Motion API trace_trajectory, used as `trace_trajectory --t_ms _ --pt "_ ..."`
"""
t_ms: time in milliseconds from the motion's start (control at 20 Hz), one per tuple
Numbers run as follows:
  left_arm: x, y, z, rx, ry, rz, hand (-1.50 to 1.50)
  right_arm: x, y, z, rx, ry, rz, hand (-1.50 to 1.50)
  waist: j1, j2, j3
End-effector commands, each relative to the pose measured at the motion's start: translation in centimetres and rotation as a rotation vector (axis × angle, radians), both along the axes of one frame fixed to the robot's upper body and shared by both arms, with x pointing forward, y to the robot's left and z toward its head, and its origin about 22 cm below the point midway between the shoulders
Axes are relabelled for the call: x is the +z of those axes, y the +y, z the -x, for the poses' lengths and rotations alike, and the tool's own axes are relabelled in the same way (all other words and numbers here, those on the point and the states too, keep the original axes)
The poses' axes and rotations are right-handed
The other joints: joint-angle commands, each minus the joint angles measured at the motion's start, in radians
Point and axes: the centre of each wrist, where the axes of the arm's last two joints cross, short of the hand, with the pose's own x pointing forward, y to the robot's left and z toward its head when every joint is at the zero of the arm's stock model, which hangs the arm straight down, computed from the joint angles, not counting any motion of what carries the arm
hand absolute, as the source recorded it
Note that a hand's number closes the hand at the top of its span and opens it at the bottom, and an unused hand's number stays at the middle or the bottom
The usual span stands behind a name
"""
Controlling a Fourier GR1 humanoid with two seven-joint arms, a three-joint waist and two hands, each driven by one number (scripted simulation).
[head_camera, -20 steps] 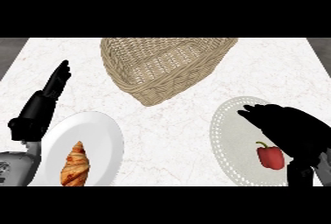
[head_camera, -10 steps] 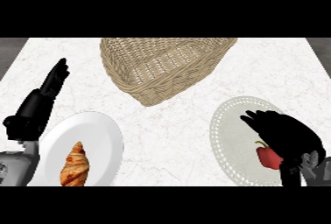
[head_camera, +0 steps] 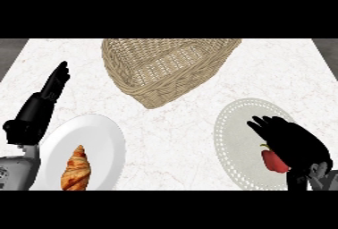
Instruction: Pick the bell pepper from the placemat and place it in the basket
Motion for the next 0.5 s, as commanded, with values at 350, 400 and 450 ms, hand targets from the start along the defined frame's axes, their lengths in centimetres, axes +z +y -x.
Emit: trace_trajectory --t_ms 350,400,450 --pt "-0.1 0.6 1.4 -0.014 0.015 -0.002 0.0 -2.9 -3.0 -0.1 -0.017 -0.003 -0.027 -1.5 0.002 0.0 0.0" --pt "0.8 0.5 -0.1 -0.01 0.009 -0.015 0.0 -3.3 -2.1 0.0 -0.011 -0.002 -0.031 -1.5 0.0 0.0 0.0" --pt "-0.3 0.9 -2.0 -0.004 -0.005 0.013 0.0 -4.3 -1.6 0.4 -0.006 0.003 -0.035 -1.5 -0.004 0.001 0.0"
